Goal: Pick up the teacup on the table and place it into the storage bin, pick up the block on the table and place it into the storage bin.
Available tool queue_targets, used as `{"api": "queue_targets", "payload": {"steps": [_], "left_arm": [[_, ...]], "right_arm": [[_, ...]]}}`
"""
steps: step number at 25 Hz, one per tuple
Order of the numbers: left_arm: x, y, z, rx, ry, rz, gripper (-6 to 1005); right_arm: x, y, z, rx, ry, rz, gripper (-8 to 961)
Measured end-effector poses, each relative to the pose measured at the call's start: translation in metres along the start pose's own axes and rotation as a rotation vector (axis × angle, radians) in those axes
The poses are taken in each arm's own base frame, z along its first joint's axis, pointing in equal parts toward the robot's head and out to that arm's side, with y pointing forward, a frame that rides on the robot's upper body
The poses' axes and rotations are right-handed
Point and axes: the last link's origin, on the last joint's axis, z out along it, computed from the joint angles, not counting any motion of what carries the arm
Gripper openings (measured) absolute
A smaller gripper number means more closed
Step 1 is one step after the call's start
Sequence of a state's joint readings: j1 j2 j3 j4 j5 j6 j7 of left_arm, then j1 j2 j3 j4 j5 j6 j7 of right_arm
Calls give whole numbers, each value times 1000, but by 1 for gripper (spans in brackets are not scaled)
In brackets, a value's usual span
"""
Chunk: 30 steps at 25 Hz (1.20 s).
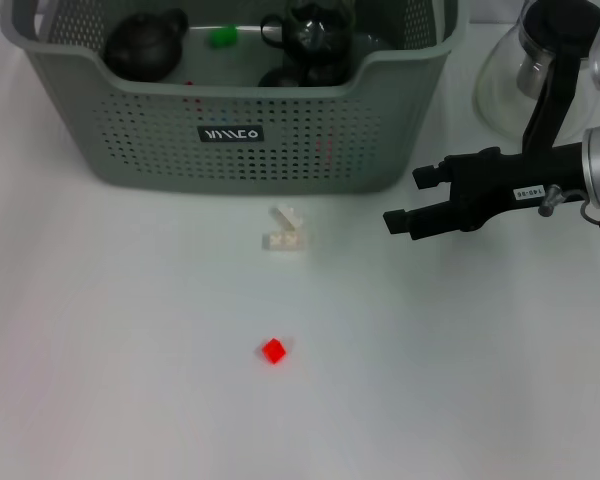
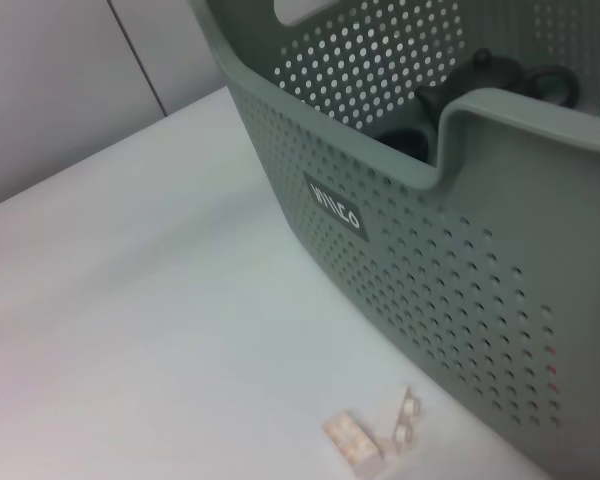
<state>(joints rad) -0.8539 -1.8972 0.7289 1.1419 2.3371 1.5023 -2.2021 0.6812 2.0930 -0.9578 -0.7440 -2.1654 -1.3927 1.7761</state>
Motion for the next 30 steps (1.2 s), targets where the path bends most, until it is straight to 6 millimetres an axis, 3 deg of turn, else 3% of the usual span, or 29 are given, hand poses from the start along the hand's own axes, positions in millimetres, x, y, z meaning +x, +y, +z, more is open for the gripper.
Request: {"api": "queue_targets", "payload": {"steps": [5, 9, 14, 21, 30], "left_arm": [[5, 50, -29, -199, -40, 176, 779], [-19, 97, -32, -340, -166, 380, 916], [-65, 141, -5, -337, -378, 536, 959], [-109, 184, 40, -387, -583, 722, 935], [-125, 208, 82, -377, -684, 955, 895]], "right_arm": [[1, 0, -1, 1, -1, 1, 941], [4, -1, -1, 4, -1, 9, 942], [6, -1, -1, 9, -3, 18, 942], [6, -1, -1, 10, -2, 23, 942], [4, -1, 0, 8, 0, 17, 942]]}}
